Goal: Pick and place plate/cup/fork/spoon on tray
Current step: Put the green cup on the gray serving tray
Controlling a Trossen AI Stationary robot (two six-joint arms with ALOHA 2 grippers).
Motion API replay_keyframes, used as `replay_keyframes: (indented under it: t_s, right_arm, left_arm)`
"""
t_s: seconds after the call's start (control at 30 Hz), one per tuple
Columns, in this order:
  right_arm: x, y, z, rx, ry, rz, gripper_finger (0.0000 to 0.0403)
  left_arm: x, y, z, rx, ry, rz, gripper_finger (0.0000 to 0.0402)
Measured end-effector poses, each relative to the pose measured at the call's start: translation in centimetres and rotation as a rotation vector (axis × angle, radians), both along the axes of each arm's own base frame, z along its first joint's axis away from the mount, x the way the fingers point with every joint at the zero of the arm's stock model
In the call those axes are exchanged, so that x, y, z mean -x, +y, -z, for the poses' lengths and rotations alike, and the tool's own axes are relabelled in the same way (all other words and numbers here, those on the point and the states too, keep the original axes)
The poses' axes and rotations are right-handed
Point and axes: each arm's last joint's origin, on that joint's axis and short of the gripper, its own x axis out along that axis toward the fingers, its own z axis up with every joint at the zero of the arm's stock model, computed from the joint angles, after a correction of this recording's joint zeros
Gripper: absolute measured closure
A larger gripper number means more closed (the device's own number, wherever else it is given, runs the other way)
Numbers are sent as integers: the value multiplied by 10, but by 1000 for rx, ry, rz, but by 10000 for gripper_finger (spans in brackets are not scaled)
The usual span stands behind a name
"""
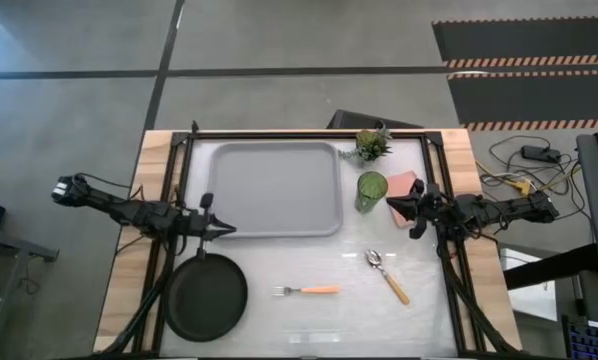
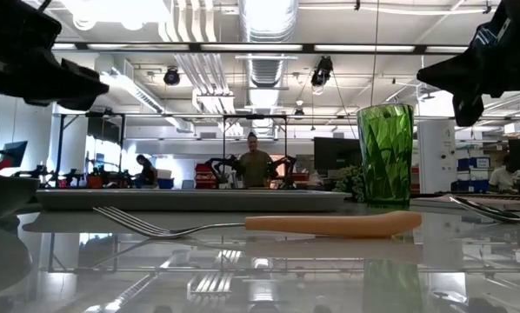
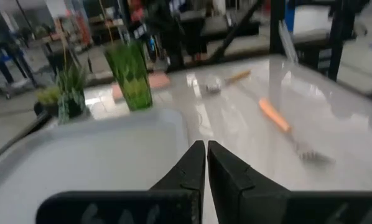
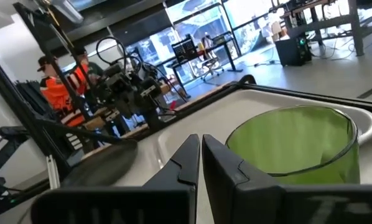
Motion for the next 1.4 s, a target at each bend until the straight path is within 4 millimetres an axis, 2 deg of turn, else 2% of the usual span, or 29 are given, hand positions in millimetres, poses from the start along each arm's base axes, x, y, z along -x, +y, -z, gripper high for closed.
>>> replay_keyframes:
  t_s: [0.3,0.4,0.6,0.67,0.8,1.07,1.27,1.4]
  right_arm:
    - [0,0,-2,-2,-20,7,394]
    - [1,-1,-5,-65,-70,12,394]
    - [1,0,-18,-67,-197,-20,394]
    - [0,1,-22,-51,-226,-36,394]
    - [-4,2,-27,-3,-262,-46,394]
    - [-9,1,-29,14,-232,18,394]
    - [-8,0,-65,46,-223,50,394]
    - [-5,-1,-92,50,-174,66,394]
  left_arm:
    - [0,0,-33,104,-328,0,402]
    - [2,1,-42,134,-426,0,402]
    - [8,3,-60,197,-619,1,402]
    - [9,3,-63,218,-649,3,402]
    - [9,3,-64,380,-653,32,402]
    - [5,-2,-61,408,-602,144,402]
    - [8,0,-71,302,-739,114,402]
    - [10,0,-73,304,-774,111,402]
